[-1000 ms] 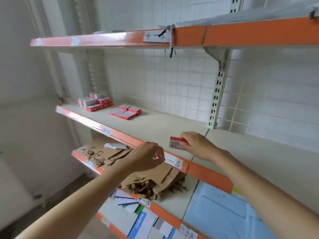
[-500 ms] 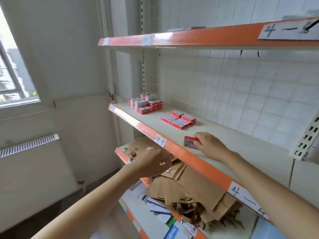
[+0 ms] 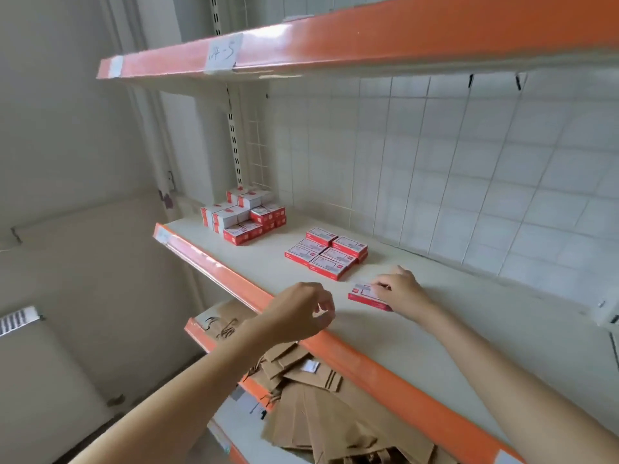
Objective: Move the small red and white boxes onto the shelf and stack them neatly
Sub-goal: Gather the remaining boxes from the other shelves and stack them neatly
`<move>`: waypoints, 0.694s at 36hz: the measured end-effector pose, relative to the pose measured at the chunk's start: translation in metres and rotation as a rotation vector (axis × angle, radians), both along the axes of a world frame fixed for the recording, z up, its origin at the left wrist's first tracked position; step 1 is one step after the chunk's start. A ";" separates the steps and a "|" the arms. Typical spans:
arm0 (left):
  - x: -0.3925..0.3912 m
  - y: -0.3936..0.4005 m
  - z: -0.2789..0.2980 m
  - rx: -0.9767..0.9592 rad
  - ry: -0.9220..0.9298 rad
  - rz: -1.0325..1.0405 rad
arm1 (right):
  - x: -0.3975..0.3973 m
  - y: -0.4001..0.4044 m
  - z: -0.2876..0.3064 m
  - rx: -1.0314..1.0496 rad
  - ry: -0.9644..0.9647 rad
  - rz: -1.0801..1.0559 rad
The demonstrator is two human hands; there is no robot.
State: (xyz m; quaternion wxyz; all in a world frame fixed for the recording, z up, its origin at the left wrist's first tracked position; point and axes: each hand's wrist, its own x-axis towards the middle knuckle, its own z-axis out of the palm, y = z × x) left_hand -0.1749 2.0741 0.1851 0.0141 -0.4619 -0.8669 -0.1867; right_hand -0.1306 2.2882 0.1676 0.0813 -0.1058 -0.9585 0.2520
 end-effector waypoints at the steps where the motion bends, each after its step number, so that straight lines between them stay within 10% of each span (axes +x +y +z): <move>1: -0.005 0.007 -0.003 0.003 -0.006 -0.020 | -0.001 0.002 -0.002 -0.028 0.013 -0.002; 9: -0.040 0.047 -0.026 0.102 -0.015 -0.150 | 0.005 0.022 -0.014 -0.341 0.167 -0.232; 25: -0.049 0.081 -0.030 0.011 -0.020 -0.086 | 0.018 0.022 -0.017 -0.326 0.248 -0.200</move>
